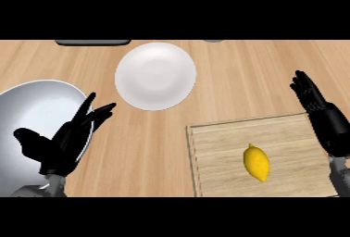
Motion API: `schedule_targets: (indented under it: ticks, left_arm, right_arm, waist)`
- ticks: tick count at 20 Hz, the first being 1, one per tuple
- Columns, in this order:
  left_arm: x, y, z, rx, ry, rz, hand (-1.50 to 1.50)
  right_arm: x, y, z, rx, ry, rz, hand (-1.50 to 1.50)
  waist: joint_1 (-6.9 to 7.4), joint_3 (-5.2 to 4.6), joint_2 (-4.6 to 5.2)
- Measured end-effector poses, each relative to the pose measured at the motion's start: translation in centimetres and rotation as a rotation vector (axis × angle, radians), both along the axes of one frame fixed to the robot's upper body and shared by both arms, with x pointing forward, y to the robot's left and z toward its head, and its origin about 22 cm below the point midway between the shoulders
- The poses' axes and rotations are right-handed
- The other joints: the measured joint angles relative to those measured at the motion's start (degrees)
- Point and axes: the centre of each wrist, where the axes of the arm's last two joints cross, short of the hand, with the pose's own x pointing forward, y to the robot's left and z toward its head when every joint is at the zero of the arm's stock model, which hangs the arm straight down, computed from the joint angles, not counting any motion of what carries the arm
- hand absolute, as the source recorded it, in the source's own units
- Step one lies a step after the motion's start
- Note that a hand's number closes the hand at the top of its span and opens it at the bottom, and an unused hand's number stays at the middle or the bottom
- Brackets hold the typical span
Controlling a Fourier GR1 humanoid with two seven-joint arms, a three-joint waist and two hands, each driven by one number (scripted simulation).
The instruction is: Pick the lemon from the tray and place it in the plate
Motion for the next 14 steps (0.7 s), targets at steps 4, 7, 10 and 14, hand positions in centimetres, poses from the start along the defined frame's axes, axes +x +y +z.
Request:
schedule_targets:
  ticks: [4, 7, 10, 14]
  left_arm:
    - [1.5, 1.0, 0.3, 0.088, -0.061, 0.004, 0.00]
    - [2.5, 1.7, 1.2, 0.181, -0.116, 0.021, 0.00]
    - [2.9, 2.1, 1.2, 0.232, -0.131, 0.025, 0.00]
    - [3.8, 2.1, 0.8, 0.269, -0.144, 0.056, 0.00]
  right_arm:
    - [0.6, 3.9, 1.3, 0.075, 0.022, -0.034, -1.50]
    - [1.1, 6.6, 2.1, 0.030, 0.007, -0.030, 1.50]
    - [0.9, 6.4, 2.1, -0.295, -0.013, -0.023, -1.50]
    - [-2.0, 11.5, -1.4, -0.246, 0.058, -0.105, -1.50]
  waist:
    - [0.87, 1.03, -0.18]
    - [1.94, 0.76, -0.44]
    - [2.11, 0.61, -0.55]
    - [1.15, 1.24, -0.47]
